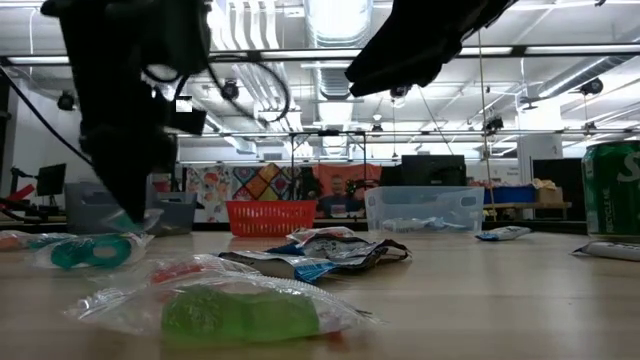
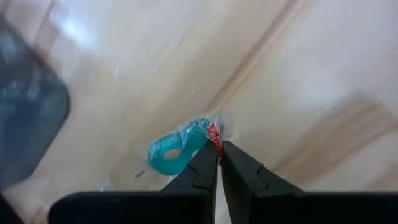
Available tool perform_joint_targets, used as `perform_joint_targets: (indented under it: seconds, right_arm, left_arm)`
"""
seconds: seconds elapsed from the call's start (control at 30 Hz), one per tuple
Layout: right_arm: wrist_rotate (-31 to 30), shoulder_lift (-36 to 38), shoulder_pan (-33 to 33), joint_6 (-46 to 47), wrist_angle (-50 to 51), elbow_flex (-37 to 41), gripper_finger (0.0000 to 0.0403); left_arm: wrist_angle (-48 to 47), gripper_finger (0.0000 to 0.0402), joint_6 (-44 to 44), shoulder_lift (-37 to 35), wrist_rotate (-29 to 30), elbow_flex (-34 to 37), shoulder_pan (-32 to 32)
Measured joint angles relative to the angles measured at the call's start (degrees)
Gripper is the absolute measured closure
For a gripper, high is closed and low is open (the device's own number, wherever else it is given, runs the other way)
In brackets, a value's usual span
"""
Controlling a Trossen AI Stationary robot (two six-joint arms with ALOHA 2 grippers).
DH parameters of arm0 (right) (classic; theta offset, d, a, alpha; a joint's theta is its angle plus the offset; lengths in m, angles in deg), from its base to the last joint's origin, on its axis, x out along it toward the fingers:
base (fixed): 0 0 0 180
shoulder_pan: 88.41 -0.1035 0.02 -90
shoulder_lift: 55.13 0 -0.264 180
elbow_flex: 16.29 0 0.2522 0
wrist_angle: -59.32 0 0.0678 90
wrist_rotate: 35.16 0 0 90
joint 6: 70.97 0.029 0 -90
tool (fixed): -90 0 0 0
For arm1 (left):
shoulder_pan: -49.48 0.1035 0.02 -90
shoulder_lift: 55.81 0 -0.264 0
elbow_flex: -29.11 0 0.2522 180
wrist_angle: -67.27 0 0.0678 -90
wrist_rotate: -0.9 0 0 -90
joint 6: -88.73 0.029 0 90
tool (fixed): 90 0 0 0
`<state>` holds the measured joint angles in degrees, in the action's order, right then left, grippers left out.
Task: Sort candy
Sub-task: Put the blue gummy into the red bin
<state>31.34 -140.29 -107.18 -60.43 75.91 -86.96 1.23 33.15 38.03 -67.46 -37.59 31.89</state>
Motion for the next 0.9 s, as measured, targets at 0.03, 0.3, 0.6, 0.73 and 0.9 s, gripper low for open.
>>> perform_joint_targets:
  seconds: [0.03, 0.3, 0.6, 0.73, 0.9]
  right_arm:
    - [0.0, 0.0, 0.0, 0.0, 0.3, 0.0, 0.0158]
    - [0.0, 0.0, -0.1, 0.0, 0.5, 0.0, 0.0158]
    - [0.0, 0.0, -0.1, 1.4, 3.6, 0.0, 0.0158]
    - [0.0, 0.1, -0.1, 2.1, 4.4, 0.0, 0.0158]
    - [0.0, 0.2, -0.1, 2.5, 4.6, 0.0, 0.0158]
  left_arm:
    - [0.0, 0.0400, 1.2, -0.5, 0.1, -0.7, 0.0]
    - [5.9, 0.0401, 14.1, -8.0, 5.9, -3.6, 1.5]
    - [26.6, 0.0401, 44.5, -13.3, 5.4, -3.6, 17.4]
    - [33.0, 0.0402, 52.1, -11.0, -3.3, -3.6, 28.5]
    - [35.6, 0.0401, 50.5, -5.9, -5.0, -3.6, 38.1]
